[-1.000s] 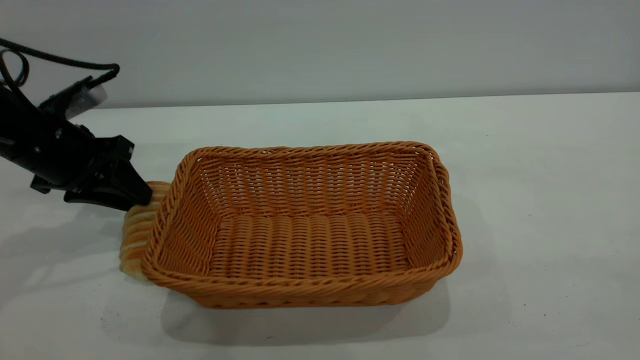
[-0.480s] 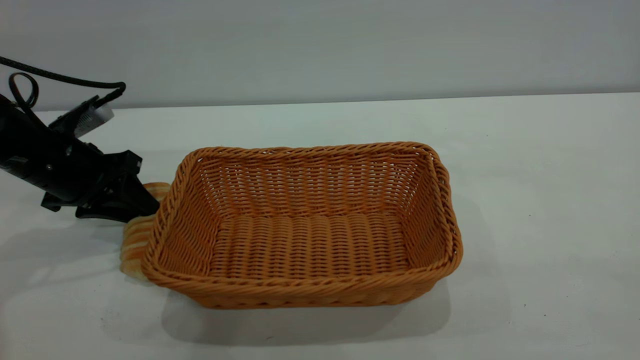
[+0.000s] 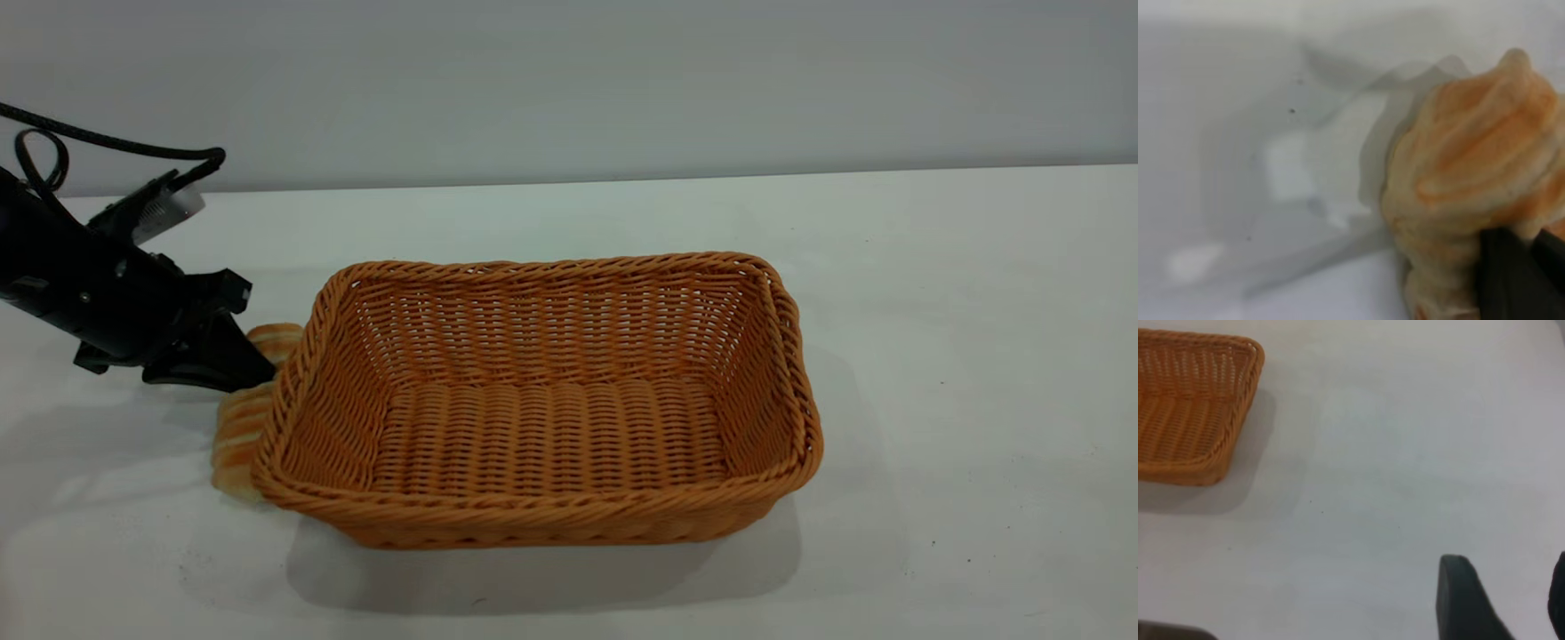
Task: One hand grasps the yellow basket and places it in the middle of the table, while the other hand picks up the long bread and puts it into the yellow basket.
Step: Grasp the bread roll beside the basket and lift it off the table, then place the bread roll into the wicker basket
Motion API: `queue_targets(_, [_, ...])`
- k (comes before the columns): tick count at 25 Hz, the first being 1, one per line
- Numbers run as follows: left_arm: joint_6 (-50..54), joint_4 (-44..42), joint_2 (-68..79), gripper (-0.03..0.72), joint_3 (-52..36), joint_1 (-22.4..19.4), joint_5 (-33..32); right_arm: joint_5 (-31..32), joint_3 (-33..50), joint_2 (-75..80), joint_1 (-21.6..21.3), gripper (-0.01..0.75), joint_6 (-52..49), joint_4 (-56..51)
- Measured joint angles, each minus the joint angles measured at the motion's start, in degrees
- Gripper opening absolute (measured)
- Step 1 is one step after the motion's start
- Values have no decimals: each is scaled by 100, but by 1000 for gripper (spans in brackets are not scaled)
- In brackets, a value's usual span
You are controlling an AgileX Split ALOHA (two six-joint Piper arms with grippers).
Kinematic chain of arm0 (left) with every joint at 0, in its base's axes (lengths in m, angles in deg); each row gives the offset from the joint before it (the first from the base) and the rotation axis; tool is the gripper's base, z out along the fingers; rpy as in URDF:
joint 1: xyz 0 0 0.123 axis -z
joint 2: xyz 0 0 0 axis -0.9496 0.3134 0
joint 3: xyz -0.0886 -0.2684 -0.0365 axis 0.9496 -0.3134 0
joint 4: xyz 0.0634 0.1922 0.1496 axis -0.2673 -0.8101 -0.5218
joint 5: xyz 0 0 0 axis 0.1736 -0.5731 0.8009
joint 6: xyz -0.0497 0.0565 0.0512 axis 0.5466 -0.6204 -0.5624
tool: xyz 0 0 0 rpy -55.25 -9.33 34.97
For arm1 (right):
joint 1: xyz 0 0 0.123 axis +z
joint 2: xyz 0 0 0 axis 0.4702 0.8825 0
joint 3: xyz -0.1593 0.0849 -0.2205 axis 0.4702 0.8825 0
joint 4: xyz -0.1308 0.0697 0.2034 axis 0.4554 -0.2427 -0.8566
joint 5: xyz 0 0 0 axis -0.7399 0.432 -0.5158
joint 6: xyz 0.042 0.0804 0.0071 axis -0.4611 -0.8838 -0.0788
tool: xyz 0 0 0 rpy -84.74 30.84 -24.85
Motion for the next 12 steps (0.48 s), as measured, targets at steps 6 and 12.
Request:
queue_targets(6, [362, -590, -660, 20, -21, 6, -82, 0, 0, 0, 0, 349, 0, 0])
queue_targets(12, [1307, -1760, -1418, 16, -35, 6, -120, 0, 0, 0, 0, 349, 0, 0])
